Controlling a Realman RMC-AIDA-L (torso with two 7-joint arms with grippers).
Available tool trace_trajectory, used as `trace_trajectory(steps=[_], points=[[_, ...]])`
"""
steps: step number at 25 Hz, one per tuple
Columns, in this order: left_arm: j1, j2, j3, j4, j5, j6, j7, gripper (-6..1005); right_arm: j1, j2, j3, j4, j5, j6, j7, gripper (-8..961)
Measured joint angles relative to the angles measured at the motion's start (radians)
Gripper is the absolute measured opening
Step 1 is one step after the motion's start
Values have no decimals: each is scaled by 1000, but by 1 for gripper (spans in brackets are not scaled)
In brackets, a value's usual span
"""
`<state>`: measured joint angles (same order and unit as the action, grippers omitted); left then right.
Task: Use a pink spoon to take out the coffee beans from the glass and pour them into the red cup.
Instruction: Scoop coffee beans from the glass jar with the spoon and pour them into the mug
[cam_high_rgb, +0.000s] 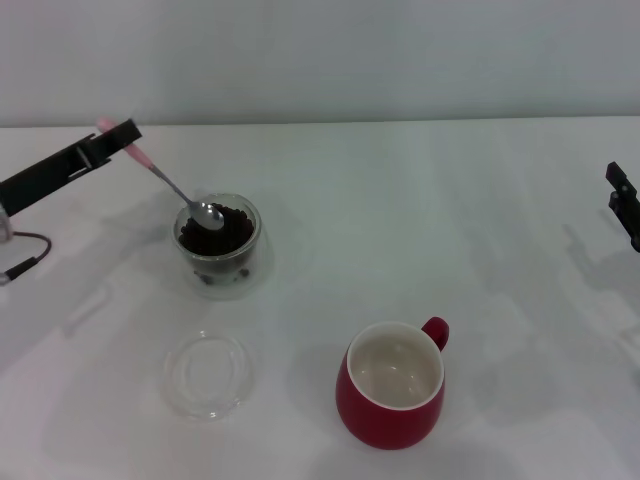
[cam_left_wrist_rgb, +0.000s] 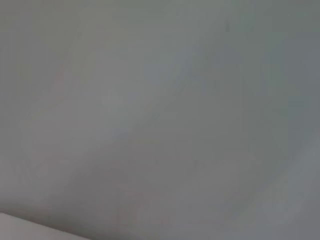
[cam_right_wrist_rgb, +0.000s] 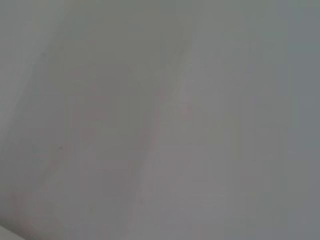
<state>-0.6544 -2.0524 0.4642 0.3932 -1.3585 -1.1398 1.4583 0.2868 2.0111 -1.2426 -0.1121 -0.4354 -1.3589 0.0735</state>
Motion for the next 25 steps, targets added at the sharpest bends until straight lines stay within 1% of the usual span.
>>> trace_trajectory(steps=[4,6,9,16,22,25], points=[[-22,-4,44,-6,0,50,-1,131,1,0,0,-3,0,7,20,567],[-30,-10,75,-6,0,92,-2,131,2,0,-1,-5,-1,11,22,567],[-34,-13,86,-8,0,111,-4,131,2,0,-2,-5,-2,12,22,567],[-31,-15,85,-41,-33,117,-20,131,7,1,-3,3,-2,12,23,567],[-18,-17,86,-59,-47,111,-100,131,8,1,-3,4,-3,12,23,567],[4,-19,82,-62,-49,110,-150,131,8,1,-3,4,-3,12,23,567]])
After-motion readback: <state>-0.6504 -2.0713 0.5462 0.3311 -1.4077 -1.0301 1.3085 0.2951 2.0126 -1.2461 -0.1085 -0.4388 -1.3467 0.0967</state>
